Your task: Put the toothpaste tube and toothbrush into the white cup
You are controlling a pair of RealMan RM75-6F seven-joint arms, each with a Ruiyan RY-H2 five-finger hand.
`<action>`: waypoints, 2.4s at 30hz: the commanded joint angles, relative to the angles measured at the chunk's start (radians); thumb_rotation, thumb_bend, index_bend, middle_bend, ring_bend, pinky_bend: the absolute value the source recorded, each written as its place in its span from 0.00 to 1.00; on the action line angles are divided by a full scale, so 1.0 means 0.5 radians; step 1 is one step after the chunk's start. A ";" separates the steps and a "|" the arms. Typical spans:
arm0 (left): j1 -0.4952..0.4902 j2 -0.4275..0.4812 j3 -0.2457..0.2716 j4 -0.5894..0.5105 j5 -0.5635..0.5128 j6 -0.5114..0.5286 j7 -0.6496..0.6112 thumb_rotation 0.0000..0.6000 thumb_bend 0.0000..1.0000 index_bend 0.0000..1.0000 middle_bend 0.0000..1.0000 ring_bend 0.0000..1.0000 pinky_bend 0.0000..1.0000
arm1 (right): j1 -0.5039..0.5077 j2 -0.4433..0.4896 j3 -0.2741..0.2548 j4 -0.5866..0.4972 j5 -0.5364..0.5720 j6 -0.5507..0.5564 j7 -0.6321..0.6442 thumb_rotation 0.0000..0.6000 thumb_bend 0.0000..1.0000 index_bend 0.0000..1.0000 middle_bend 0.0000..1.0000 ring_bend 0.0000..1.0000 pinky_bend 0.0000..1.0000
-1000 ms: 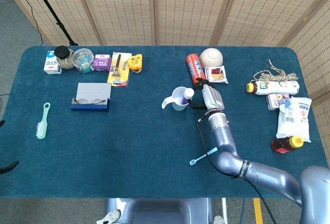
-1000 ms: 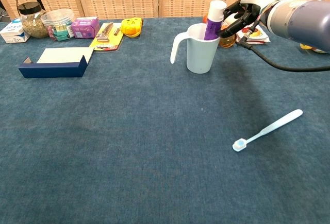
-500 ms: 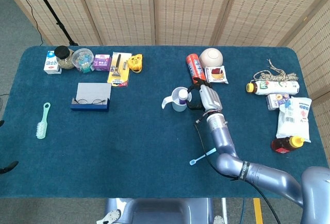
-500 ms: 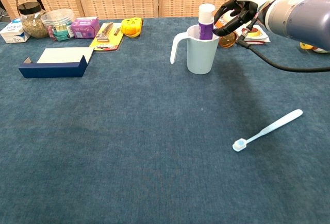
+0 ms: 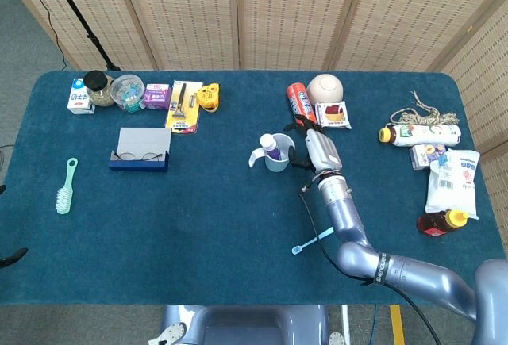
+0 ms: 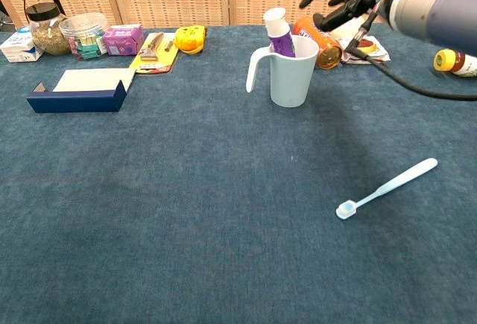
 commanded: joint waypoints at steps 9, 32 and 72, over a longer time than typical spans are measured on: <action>0.006 0.001 0.008 0.002 0.020 0.013 0.001 1.00 0.00 0.00 0.00 0.00 0.00 | -0.308 0.640 -0.195 -0.517 -0.492 0.021 0.001 1.00 0.40 0.08 0.00 0.00 0.00; -0.003 -0.006 0.012 -0.021 0.011 -0.006 0.066 1.00 0.00 0.00 0.00 0.00 0.00 | -0.551 0.761 -0.845 -0.188 -1.185 -0.214 -0.195 1.00 0.19 0.34 0.00 0.00 0.00; -0.012 -0.013 0.011 -0.030 -0.007 -0.024 0.097 1.00 0.00 0.00 0.00 0.00 0.00 | -0.483 0.424 -0.860 0.037 -1.112 -0.321 -0.335 1.00 0.34 0.48 0.00 0.00 0.00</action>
